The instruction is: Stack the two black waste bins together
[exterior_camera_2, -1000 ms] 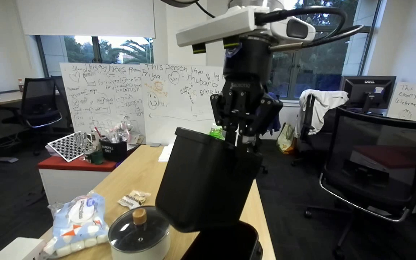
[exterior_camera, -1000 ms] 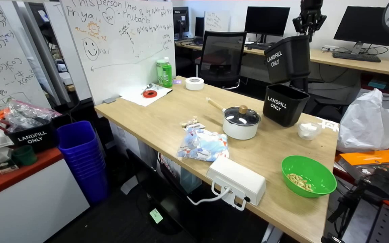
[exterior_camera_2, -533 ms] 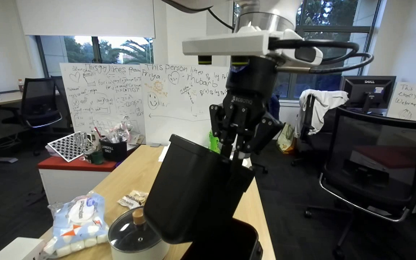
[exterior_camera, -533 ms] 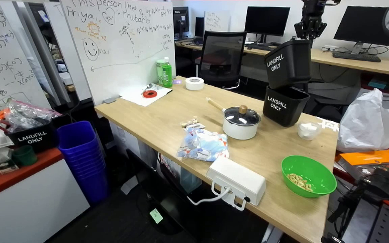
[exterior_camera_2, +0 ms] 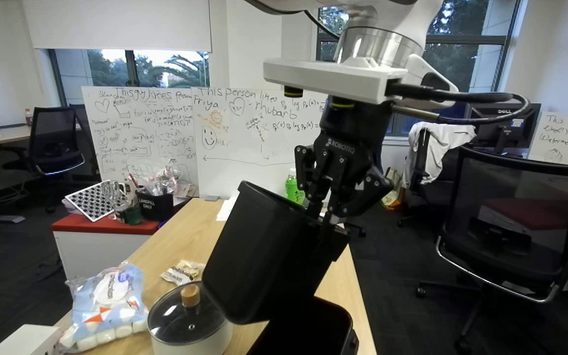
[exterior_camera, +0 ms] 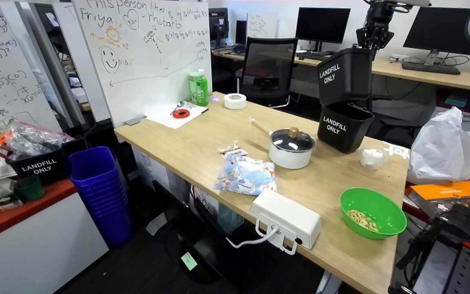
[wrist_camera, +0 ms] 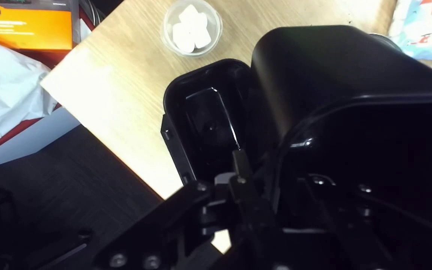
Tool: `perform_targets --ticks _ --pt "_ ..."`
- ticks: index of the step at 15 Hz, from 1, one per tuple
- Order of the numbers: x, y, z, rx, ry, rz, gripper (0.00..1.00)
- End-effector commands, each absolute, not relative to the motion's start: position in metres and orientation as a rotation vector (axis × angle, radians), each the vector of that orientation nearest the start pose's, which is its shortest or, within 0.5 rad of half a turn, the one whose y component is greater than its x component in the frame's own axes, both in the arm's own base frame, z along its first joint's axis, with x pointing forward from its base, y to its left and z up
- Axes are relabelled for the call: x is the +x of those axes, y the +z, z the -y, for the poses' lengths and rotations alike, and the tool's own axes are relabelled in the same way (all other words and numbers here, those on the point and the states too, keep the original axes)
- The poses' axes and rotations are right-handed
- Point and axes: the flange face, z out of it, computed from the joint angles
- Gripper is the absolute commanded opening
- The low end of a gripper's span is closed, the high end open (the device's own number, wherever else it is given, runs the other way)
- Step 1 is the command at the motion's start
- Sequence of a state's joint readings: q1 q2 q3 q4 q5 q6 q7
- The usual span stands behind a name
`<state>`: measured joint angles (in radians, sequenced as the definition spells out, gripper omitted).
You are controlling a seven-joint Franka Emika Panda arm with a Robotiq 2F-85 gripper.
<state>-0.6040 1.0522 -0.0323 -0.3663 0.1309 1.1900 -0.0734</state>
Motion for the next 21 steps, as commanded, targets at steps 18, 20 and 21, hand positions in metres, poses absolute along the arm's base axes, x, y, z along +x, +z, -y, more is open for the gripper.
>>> perform_targets --ticks 18,20,21 --pt "0.616 0.453 0.439 -2.889 0.075 -0.801 0.25" --pt "0.616 0.453 0.439 -2.889 0.075 -0.801 0.25" --pt "0.616 0.453 0.439 -2.889 0.075 -0.801 0.25"
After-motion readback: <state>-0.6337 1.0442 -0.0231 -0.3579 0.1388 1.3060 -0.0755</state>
